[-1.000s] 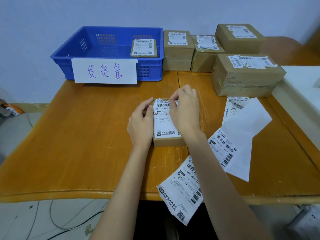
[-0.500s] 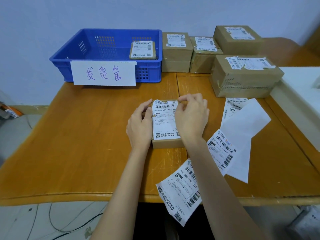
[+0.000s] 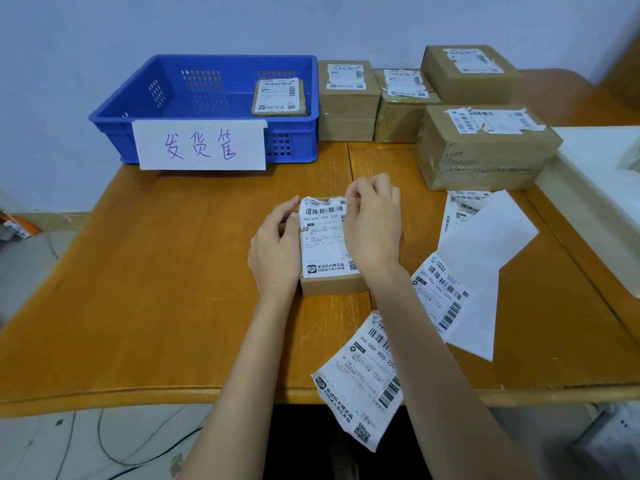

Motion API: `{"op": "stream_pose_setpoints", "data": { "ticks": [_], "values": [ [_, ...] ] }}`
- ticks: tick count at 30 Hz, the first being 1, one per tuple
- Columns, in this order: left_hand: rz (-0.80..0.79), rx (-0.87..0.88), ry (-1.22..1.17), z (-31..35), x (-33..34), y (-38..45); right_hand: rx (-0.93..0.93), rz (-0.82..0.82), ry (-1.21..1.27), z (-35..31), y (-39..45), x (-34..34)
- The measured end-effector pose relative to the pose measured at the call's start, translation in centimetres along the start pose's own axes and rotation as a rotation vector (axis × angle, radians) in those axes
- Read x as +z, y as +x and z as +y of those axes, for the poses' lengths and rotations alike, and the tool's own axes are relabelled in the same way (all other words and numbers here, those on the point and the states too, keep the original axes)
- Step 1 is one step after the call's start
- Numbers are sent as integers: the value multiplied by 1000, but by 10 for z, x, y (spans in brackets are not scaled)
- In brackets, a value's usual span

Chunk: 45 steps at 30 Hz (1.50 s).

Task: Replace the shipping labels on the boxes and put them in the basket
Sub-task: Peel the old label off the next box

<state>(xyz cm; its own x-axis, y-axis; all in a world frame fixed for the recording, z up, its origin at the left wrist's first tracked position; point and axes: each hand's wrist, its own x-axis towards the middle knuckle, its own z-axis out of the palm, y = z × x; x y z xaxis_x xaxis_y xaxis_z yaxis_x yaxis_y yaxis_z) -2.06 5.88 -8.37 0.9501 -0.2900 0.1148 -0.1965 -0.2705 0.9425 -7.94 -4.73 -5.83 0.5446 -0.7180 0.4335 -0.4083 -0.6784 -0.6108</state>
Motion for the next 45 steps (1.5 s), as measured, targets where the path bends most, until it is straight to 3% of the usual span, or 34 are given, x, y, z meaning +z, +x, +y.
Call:
{"op": "stream_pose_setpoints", "data": {
  "ticks": [9, 14, 19, 39, 45],
  "values": [
    [13, -5, -16, 0, 1, 0, -112, -72, 55, -5, 1, -2],
    [3, -10, -13, 1, 0, 0, 15, 174, 141, -8, -4, -8],
    [0, -3, -13, 0, 0, 0, -88, -129, 20, -4, -1, -2],
    [-5, -9, -11, 2, -1, -2, -259, -33, -46, -5, 0, 0],
    [-1, -18, 8, 3, 0, -1, -128, 60, 119, -3, -1, -3]
  ]
}}
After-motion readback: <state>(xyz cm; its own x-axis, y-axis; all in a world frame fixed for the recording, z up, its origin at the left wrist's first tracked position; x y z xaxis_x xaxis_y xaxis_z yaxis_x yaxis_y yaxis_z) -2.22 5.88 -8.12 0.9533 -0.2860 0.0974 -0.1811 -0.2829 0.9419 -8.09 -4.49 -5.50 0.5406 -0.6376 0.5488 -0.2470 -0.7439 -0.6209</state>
